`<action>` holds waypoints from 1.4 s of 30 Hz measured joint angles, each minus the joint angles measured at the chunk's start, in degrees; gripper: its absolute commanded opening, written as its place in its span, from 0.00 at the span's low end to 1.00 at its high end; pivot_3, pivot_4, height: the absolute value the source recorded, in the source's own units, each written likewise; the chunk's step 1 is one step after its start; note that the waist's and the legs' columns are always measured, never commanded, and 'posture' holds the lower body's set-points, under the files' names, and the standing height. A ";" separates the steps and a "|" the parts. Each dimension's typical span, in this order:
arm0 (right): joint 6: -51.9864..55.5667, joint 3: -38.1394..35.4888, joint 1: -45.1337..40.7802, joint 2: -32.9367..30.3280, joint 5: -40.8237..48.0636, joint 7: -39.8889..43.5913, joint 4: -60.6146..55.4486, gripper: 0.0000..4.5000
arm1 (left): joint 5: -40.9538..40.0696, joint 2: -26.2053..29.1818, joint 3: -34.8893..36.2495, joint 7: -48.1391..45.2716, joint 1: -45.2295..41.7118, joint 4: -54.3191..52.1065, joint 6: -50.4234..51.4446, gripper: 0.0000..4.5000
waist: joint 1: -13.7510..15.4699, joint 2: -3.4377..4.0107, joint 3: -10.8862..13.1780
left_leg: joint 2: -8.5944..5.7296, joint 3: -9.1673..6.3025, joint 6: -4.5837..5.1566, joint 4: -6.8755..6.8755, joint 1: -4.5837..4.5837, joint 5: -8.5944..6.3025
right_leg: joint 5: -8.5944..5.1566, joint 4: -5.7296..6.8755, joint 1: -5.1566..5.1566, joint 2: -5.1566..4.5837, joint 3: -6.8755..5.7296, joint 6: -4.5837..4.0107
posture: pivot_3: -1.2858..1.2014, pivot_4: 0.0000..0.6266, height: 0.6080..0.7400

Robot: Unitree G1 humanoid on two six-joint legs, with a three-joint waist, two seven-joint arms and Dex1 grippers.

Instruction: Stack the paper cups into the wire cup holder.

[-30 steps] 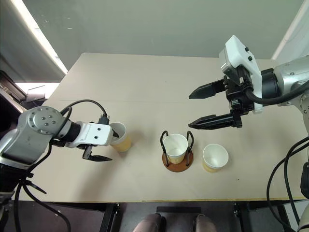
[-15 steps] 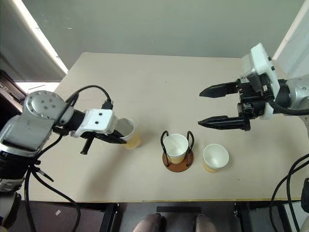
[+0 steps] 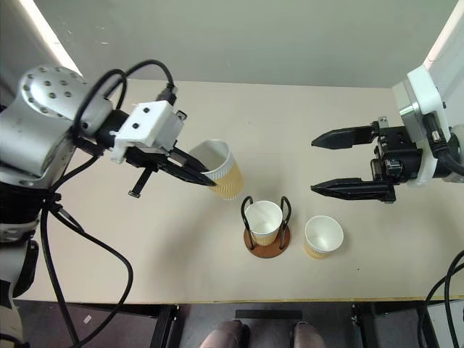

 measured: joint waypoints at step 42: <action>1.76 -8.68 10.42 -4.90 9.03 -10.07 -8.09 0.91 | -8.09 -14.15 -20.81 -0.10 -15.76 13.19 -15.74 0.02 | 0.76 -0.01 0.01 | -0.05 0.04 0.25 0.25 -0.46 -0.04 | 0.20 -0.13 -0.09 -0.03 -0.01 0.35 | 0.52 0.24 1.00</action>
